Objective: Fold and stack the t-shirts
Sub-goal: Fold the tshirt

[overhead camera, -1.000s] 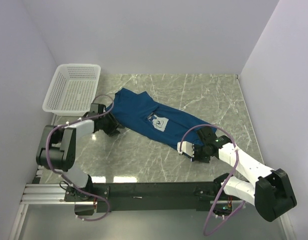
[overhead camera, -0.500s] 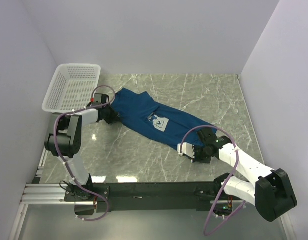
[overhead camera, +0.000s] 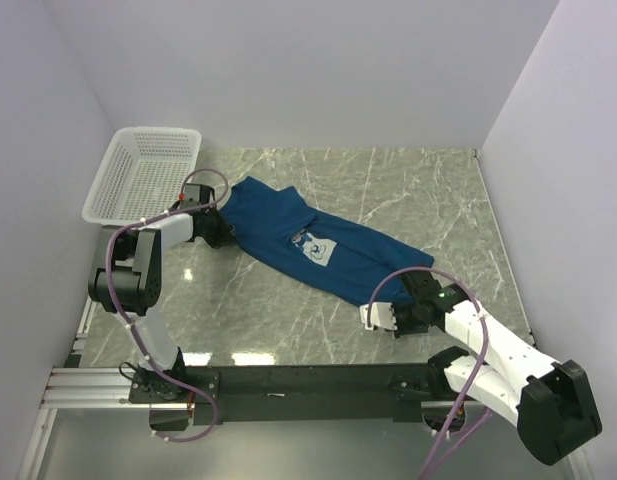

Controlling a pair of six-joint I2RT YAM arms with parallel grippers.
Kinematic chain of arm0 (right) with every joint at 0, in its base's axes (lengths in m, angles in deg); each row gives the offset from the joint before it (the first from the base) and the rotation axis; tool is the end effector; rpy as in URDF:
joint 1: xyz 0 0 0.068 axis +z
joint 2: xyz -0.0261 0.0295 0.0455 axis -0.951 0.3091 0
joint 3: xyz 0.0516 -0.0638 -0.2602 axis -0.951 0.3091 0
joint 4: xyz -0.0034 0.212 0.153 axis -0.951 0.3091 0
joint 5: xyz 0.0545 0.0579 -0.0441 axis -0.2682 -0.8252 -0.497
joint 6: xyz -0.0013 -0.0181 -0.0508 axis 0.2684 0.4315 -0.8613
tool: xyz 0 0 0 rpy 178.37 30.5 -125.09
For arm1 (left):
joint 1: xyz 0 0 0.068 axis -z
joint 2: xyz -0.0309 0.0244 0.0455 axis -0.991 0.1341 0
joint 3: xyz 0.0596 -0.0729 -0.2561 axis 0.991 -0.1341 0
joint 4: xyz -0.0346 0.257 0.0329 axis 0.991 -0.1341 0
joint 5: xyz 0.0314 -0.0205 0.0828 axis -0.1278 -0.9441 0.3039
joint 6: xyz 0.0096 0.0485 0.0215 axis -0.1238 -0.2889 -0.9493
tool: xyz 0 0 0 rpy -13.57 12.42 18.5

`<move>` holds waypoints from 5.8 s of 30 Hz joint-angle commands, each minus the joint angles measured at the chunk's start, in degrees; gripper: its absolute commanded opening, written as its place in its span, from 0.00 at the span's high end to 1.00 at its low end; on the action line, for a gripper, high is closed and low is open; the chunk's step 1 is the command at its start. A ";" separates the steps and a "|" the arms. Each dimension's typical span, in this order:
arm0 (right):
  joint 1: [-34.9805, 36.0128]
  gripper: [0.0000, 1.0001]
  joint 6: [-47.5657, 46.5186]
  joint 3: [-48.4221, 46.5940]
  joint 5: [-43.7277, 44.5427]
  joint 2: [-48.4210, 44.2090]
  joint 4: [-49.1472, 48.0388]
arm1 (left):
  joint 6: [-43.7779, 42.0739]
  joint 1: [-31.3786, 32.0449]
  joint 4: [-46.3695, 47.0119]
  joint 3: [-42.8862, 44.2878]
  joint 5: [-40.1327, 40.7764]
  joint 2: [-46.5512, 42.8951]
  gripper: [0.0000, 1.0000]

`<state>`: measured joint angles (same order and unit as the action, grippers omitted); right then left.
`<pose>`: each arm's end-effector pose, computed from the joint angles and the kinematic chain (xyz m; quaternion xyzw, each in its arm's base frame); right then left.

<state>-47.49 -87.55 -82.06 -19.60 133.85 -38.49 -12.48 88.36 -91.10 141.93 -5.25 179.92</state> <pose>0.1228 0.0644 0.1588 -0.7487 0.6382 0.0408 0.1746 0.3583 -0.0444 0.1505 -0.3266 0.8973 -0.2063 0.2135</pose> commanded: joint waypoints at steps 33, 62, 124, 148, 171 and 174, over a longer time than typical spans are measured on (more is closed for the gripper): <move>11.52 0.59 29.08 -14.24 -10.70 13.80 -8.61 | -6.28 -1.67 1.55 1.78 -9.36 -1.70 0.90; 11.87 1.00 30.94 -13.20 -3.83 16.37 -7.41 | -7.07 -1.85 1.90 1.69 -10.94 -1.18 0.90; -24.25 0.66 38.85 -52.31 -12.63 60.56 4.29 | -9.80 -7.65 1.02 -23.35 -14.37 -53.81 0.27; -28.83 0.25 43.98 -67.22 -28.87 65.62 10.11 | 6.47 -3.52 14.56 -35.13 -20.26 -50.38 0.29; -8.16 0.63 79.01 -97.75 -20.37 91.42 -0.80 | 11.21 -3.52 11.57 -39.53 -18.94 -59.89 0.29; -9.04 0.84 79.45 -97.22 -19.22 90.54 -2.03 | 11.48 -3.52 12.18 -39.97 -19.11 -59.89 0.29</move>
<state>-56.14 -9.07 -179.28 -42.09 223.79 -39.82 -1.69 84.64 -80.57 101.88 -23.85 120.04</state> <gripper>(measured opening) 0.212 0.713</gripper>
